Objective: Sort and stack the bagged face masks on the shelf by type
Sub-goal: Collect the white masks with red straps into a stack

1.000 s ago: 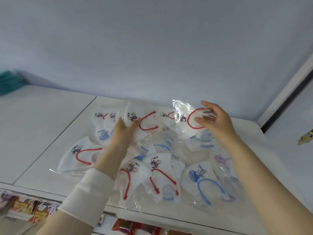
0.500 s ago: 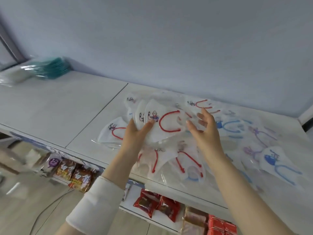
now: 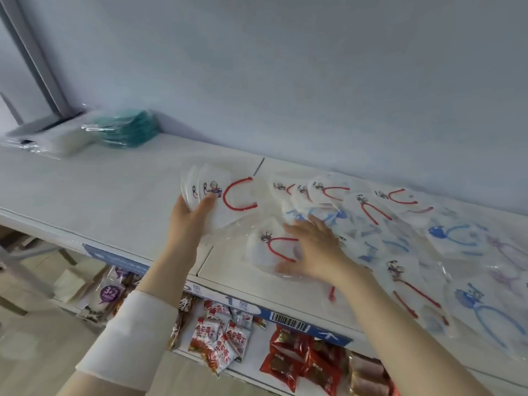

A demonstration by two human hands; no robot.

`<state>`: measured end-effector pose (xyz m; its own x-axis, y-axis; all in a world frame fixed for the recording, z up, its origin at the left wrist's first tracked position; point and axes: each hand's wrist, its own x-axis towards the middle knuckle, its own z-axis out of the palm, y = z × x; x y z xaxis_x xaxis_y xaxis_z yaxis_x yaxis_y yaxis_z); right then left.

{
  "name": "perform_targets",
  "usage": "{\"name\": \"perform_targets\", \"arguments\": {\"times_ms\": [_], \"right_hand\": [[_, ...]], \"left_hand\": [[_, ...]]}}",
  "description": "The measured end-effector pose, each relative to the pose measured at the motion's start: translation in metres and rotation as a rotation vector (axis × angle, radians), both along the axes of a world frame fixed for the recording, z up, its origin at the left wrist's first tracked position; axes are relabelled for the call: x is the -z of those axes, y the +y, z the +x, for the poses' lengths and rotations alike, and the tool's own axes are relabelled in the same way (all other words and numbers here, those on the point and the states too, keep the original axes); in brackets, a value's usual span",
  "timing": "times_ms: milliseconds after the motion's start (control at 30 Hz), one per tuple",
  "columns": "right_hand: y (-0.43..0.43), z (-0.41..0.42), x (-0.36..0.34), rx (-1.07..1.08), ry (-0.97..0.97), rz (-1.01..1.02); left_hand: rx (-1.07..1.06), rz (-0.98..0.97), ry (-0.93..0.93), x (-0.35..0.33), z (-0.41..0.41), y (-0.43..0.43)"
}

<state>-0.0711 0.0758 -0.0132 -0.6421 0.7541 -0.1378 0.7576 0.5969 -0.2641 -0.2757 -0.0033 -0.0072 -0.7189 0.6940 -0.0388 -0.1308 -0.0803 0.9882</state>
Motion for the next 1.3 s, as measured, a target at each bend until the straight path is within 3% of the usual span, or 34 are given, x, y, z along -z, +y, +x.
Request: {"name": "perform_targets", "arguments": {"times_ms": [167,367,433,533,667,767,867,967,1100,1233,1300], "right_hand": [[0.005,-0.003,0.001,0.087,0.104,0.168],[0.016,0.025,-0.025,0.303,0.669,0.233],[0.012,0.027,-0.034,0.269,0.741,0.207],[0.004,0.016,-0.035,0.136,0.596,0.155],[0.002,0.009,-0.026,0.042,0.508,0.213],[0.004,0.029,-0.023,0.205,0.458,0.273],[-0.001,0.051,-0.014,0.423,0.178,0.255],[-0.005,0.052,-0.003,0.408,-0.051,0.186],[0.007,0.061,-0.006,0.325,-0.068,0.307],[0.016,0.069,-0.009,0.586,0.063,0.361],[0.018,0.059,-0.006,0.657,-0.027,0.296]], "left_hand": [[0.056,-0.007,-0.029,0.013,-0.025,0.005],[0.129,-0.004,-0.076,0.012,-0.025,0.019],[0.218,-0.009,-0.081,0.01,-0.014,0.024],[0.424,0.028,-0.116,0.004,0.011,0.027],[0.599,0.054,0.057,-0.001,0.034,0.034],[0.503,0.016,0.056,0.002,0.032,0.045],[0.388,0.017,0.006,0.006,0.024,0.052],[0.34,0.006,-0.04,0.009,0.02,0.057],[0.335,-0.002,-0.05,0.01,0.018,0.061],[0.342,0.01,-0.055,0.009,0.021,0.061],[0.355,0.015,-0.057,0.008,0.025,0.061]]}}
